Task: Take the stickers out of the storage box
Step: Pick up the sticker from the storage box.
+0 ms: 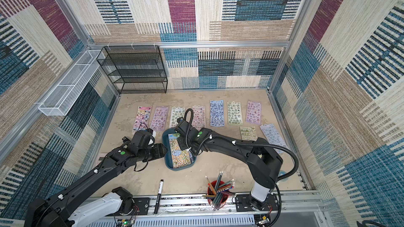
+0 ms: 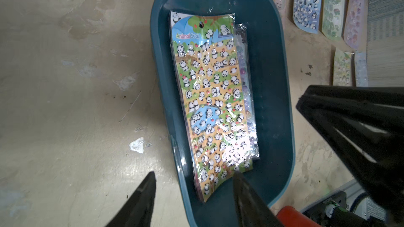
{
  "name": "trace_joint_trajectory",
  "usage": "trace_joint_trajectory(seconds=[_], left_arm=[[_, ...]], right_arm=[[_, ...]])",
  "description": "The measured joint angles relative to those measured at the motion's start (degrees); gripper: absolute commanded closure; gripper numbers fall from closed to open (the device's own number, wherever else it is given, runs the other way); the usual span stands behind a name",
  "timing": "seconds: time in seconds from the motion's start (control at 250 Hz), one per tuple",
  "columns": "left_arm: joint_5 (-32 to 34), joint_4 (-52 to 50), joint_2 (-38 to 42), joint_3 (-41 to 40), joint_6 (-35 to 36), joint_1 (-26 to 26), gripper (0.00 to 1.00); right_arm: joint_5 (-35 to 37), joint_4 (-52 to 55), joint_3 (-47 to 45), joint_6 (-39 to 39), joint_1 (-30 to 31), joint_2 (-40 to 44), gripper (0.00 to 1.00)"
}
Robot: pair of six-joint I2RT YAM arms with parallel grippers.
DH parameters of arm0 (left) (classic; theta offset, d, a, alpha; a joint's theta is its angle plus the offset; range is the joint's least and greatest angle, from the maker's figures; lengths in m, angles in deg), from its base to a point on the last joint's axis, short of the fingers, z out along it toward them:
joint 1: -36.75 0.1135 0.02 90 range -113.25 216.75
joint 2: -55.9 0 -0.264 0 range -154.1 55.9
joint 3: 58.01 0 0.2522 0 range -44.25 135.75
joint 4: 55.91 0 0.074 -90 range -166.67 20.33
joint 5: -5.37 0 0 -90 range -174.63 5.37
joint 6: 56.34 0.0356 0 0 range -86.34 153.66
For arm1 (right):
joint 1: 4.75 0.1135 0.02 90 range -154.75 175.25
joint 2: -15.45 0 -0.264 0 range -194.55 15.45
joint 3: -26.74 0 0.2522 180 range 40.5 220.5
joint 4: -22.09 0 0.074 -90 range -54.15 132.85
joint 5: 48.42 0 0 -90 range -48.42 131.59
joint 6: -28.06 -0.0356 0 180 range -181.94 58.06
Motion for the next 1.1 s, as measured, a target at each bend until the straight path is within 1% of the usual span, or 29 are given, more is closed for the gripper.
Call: trace_joint_trajectory(seconds=[0.056, 0.092, 0.176, 0.24, 0.34, 0.44, 0.588, 0.716, 0.8, 1.0, 1.048, 1.1], left_arm=[[-0.5, 0.9, -1.3, -0.2, -0.4, 0.0, 0.56], [-1.0, 1.7, -2.1, -0.4, -0.8, 0.0, 0.57], [-1.2, 2.9, -4.0, -0.5, -1.0, 0.0, 0.57], [-1.2, 3.8, -5.3, -0.5, -1.1, 0.0, 0.55], [-1.3, 5.1, -7.4, -0.4, -1.2, 0.0, 0.54], [-1.3, 5.9, -9.5, -0.3, -1.2, 0.0, 0.57], [-1.6, 7.7, -13.2, 0.1, -1.2, 0.0, 0.58], [-2.3, 8.5, -16.6, 1.0, -1.2, 0.2, 0.62], [-2.2, 8.6, -18.4, 1.4, -1.2, 0.2, 0.69], [-1.2, 7.6, -20.7, 1.9, -1.4, 0.3, 0.92], [-1.2, 7.6, -20.9, 1.9, -1.4, 0.2, 0.97], [-1.4, 7.4, -21.0, 1.9, -1.5, 0.2, 1.00]], right_arm=[[-0.5, -0.5, 0.0, 0.0, 0.1, -1.4, 0.96], [-0.6, -1.0, 0.0, -0.2, 0.1, -2.4, 0.97], [-0.7, -1.2, 0.7, -0.4, 0.2, -5.1, 0.99], [-1.0, -1.2, 1.8, -0.9, 0.2, -7.6, 1.00], [-1.3, -0.8, 3.4, -2.1, 0.2, -11.2, 1.00], [-2.8, -0.8, 3.8, -3.4, 0.2, -13.3, 1.00], [-8.4, -3.7, 2.7, -4.2, 0.1, -14.4, 0.99], [-14.7, -8.8, 1.3, -4.0, 0.6, -15.1, 0.99], [-17.1, -11.1, 1.6, -3.2, 1.2, -16.2, 0.99], [-19.8, -14.4, -0.7, -3.2, 1.4, -15.6, 0.99], [-20.5, -14.3, -0.9, -3.2, 1.4, -15.2, 0.98], [-20.9, -13.9, -0.9, -3.3, 1.5, -14.7, 0.94]])
